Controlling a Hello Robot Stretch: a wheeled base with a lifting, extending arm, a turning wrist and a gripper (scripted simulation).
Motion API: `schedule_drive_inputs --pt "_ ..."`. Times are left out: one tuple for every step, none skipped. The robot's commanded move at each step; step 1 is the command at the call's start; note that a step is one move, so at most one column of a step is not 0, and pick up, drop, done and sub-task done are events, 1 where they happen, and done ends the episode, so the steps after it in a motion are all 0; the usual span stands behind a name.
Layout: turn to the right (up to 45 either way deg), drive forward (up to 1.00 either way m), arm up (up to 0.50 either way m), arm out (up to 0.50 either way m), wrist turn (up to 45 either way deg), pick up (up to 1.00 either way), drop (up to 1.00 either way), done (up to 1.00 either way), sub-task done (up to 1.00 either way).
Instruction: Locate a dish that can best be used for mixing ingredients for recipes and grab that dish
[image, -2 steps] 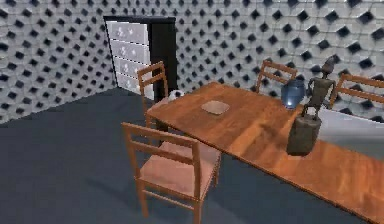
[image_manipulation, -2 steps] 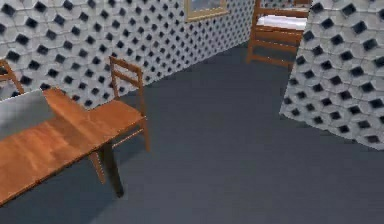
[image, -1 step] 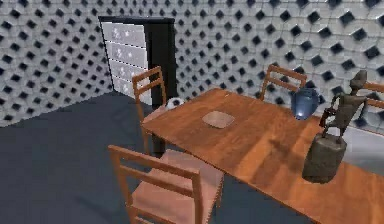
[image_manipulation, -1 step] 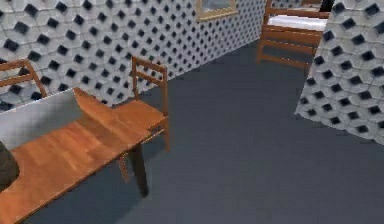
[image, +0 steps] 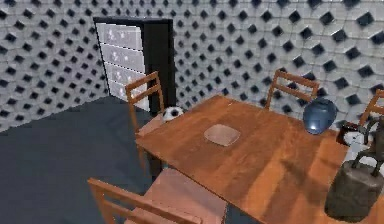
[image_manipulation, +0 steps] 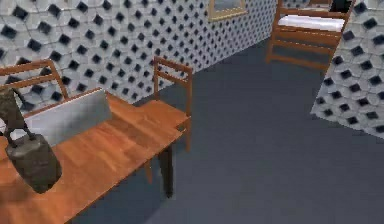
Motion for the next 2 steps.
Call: schedule_drive_inputs --pt "45.0 0.0 0.0 0.0 0.0 0.0 0.0 0.0 0.0" --pt "45.0 0.0 0.0 0.0 0.0 0.0 0.0 0.0 0.0"
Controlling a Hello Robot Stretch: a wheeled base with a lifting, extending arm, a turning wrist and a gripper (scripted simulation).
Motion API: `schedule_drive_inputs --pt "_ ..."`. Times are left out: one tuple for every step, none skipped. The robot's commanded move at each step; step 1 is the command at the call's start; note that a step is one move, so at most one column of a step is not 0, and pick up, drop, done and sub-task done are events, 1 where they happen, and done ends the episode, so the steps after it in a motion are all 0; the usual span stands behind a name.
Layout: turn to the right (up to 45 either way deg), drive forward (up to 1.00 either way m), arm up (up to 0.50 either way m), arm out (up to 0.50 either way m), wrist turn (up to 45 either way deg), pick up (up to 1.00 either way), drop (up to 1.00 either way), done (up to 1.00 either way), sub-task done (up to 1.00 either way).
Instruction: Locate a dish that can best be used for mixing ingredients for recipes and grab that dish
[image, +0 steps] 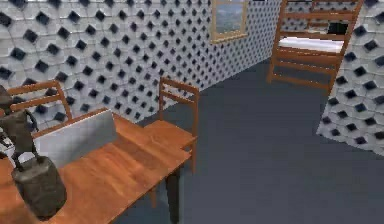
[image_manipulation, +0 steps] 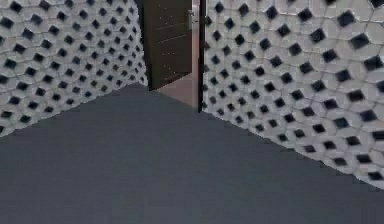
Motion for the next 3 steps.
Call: schedule_drive_inputs --pt "45.0 0.0 0.0 0.0 0.0 0.0 0.0 0.0 0.0" --pt "18.0 0.0 0.0 0.0 0.0 0.0 0.0 0.0 0.0" --pt "0.0 0.1 0.0 0.0 0.0 0.0 0.0 0.0 0.0"
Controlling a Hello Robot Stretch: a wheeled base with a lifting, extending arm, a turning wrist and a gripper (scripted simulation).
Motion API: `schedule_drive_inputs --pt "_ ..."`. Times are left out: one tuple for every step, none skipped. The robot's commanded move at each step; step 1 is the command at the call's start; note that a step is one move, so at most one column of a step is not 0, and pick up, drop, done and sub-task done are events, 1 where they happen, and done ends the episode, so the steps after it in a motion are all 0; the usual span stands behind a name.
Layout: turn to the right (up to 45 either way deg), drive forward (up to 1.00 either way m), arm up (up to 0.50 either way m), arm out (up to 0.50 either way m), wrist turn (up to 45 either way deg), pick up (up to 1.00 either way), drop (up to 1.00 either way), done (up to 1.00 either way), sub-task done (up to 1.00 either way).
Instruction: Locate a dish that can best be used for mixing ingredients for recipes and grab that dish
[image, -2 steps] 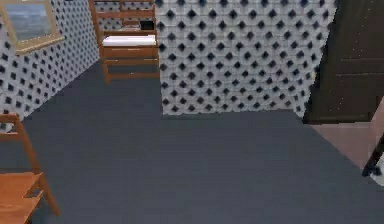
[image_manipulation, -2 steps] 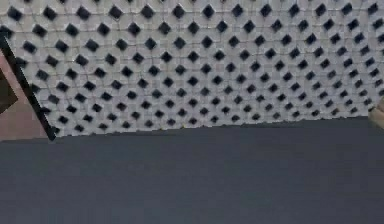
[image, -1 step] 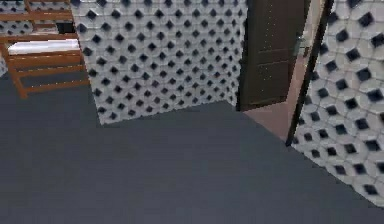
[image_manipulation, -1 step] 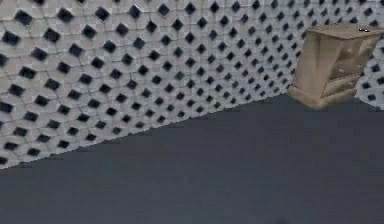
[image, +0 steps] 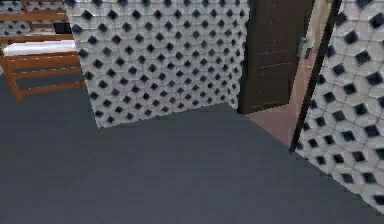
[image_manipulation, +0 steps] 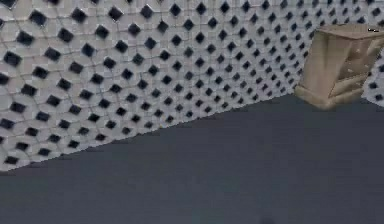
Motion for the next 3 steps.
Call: schedule_drive_inputs --pt "-45.0 0.0 0.0 0.0 0.0 0.0 0.0 0.0 0.0" --pt "-6.0 0.0 0.0 0.0 0.0 0.0 0.0 0.0 0.0" --pt "0.0 0.15 0.0 0.0 0.0 0.0 0.0 0.0 0.0"
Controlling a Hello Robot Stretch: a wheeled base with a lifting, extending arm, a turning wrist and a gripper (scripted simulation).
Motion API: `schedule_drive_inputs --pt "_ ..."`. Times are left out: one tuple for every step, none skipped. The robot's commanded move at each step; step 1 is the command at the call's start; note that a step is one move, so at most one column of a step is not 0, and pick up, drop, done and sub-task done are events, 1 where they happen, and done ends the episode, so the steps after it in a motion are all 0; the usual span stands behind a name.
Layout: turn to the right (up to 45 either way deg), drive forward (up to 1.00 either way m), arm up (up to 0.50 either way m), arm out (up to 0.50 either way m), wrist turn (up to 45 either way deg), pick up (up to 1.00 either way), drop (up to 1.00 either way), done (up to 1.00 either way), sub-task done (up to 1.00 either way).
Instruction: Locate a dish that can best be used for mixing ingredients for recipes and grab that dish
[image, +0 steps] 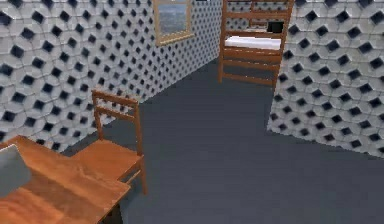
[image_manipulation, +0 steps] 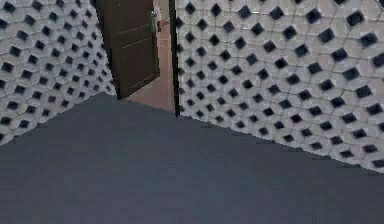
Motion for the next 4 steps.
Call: schedule_drive_inputs --pt "45.0 0.0 0.0 0.0 0.0 0.0 0.0 0.0 0.0" --pt "45.0 0.0 0.0 0.0 0.0 0.0 0.0 0.0 0.0" --pt "45.0 0.0 0.0 0.0 0.0 0.0 0.0 0.0 0.0" --pt "27.0 0.0 0.0 0.0 0.0 0.0 0.0 0.0 0.0"
